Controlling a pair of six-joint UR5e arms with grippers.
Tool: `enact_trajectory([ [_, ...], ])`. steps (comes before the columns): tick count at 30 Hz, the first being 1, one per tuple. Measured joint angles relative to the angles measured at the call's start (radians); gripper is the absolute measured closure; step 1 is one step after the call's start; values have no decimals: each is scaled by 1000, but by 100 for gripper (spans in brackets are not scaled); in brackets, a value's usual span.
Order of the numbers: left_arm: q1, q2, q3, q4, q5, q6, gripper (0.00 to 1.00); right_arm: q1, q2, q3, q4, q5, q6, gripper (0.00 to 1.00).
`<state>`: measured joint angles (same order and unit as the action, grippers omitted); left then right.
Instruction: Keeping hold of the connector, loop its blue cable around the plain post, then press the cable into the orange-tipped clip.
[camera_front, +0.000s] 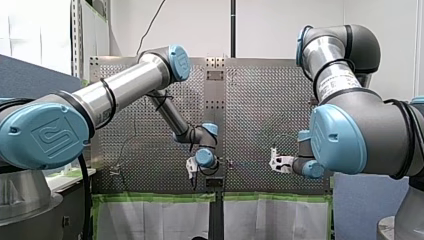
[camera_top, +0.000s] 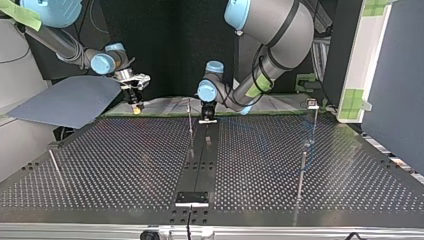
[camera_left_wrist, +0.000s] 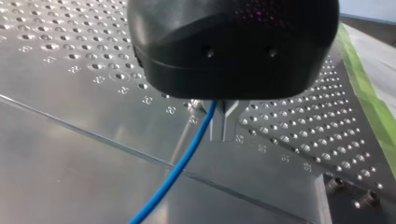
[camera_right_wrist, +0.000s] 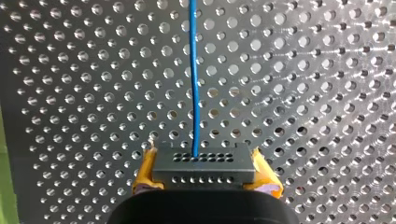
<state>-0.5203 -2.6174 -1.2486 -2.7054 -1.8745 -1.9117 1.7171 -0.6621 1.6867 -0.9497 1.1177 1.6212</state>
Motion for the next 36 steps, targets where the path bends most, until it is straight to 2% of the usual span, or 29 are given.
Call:
enact_trajectory([
  [8, 6, -2, 27, -17, 0, 2, 100, -6, 1, -15, 5, -5, 3, 100],
  [14, 7, -2, 31, -19, -2, 3, 100, -11, 3, -42, 29, -9, 2, 100],
  [16, 7, -2, 31, -19, -2, 6, 96, -11, 4, -45, 31, -10, 1, 100],
  [17, 8, -2, 31, -19, -2, 8, 84, -11, 5, -46, 32, -11, 1, 100],
  [18, 8, -2, 31, -18, -1, 10, 60, -12, 6, -46, 33, -11, 0, 100],
  [19, 8, -2, 31, -18, -2, 13, 60, -12, 7, -47, 33, -12, 0, 100],
  [20, 8, -2, 31, -19, -2, 16, 36, -12, 8, -47, 34, -14, -1, 100],
  [21, 8, -2, 31, -21, -5, 20, 22, -12, 8, -47, 34, -15, -1, 100],
  [22, 8, -2, 31, -24, -8, 25, 22, -12, 9, -47, 34, -17, -2, 100],
  [23, 7, -2, 31, -26, -9, 30, 6, -12, 9, -47, 35, -18, -2, 100],
  [24, 7, -2, 31, -28, -9, 35, 0, -12, 9, -47, 35, -19, -2, 100],
  [36, -1, 0, 31, -46, 10, 72, 0, -12, 12, -47, 48, -21, -4, 100],
])
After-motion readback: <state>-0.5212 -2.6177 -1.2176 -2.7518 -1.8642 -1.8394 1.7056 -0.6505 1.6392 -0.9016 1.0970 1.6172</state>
